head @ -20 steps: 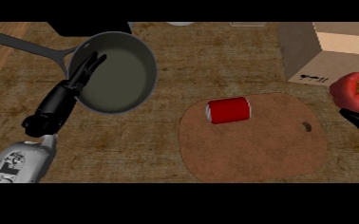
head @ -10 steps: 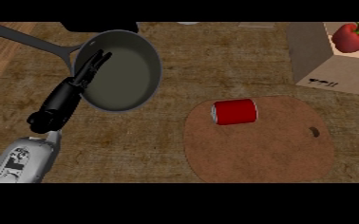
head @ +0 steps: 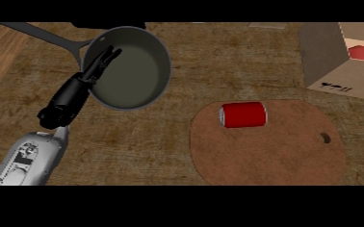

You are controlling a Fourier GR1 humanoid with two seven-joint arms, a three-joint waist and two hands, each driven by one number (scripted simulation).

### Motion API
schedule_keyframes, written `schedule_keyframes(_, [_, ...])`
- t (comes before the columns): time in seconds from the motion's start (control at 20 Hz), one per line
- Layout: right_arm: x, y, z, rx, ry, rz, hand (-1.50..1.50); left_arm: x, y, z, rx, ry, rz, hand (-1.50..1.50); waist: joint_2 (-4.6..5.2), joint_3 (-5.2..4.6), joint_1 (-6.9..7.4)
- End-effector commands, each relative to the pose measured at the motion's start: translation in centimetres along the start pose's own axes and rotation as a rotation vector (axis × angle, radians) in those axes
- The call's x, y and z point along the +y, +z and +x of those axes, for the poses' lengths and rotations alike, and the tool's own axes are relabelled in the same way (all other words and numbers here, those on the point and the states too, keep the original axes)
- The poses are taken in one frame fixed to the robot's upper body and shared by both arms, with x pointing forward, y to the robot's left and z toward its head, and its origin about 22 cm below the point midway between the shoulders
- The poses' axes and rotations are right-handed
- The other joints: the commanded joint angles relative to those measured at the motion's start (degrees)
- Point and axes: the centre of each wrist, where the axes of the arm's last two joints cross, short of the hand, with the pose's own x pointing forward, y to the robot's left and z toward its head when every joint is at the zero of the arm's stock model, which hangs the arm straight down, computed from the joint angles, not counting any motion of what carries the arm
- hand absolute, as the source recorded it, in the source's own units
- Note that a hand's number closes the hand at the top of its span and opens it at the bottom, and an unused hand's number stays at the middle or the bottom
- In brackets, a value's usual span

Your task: Pick the bell pepper from the cutting board and place it in the cardboard box

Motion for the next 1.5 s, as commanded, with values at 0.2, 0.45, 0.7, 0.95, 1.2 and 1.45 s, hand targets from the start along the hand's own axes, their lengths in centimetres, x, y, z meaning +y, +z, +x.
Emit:
schedule_keyframes(0.2, [0.5, 2.5, -3.3, 0.086, 0.079, 0.254, 1.5, -0.4, -0.2, -0.2, -0.011, -0.001, -0.005, 0.0, 0.39, 0.12, 0.86])
schedule_keyframes(0.45, [1.0, 2.1, -3.6, -0.004, 0.022, 0.354, -1.5, -0.8, -0.6, 0.3, -0.026, 0.004, 0.001, 0.0, 0.44, 0.19, 1.18])
schedule_keyframes(0.7, [2.0, 1.2, -3.7, -0.188, -0.17, 0.174, -1.5, 0.0, 0.4, -0.2, -0.001, 0.002, 0.001, 0.0, 0.08, 0.3, 0.86])
schedule_keyframes(0.95, [4.8, -1.0, -3.6, -0.23, -0.645, -0.082, -1.5, -0.5, 0.0, 0.0, 0.0, 0.01, -0.005, 0.0, -0.27, 0.47, 0.69])
schedule_keyframes(1.2, [4.1, 0.4, -4.5, -0.104, -0.895, -0.162, -1.5, -0.3, -0.6, 0.7, -0.031, 0.008, -0.007, 0.0, 0.35, 0.38, 0.67])
schedule_keyframes(1.45, [2.8, 1.8, -5.1, -0.045, -1.004, -0.246, -1.5, -1.2, 0.0, 0.1, -0.033, 0.011, -0.014, 0.0, 1.2, 0.57, 1.4])
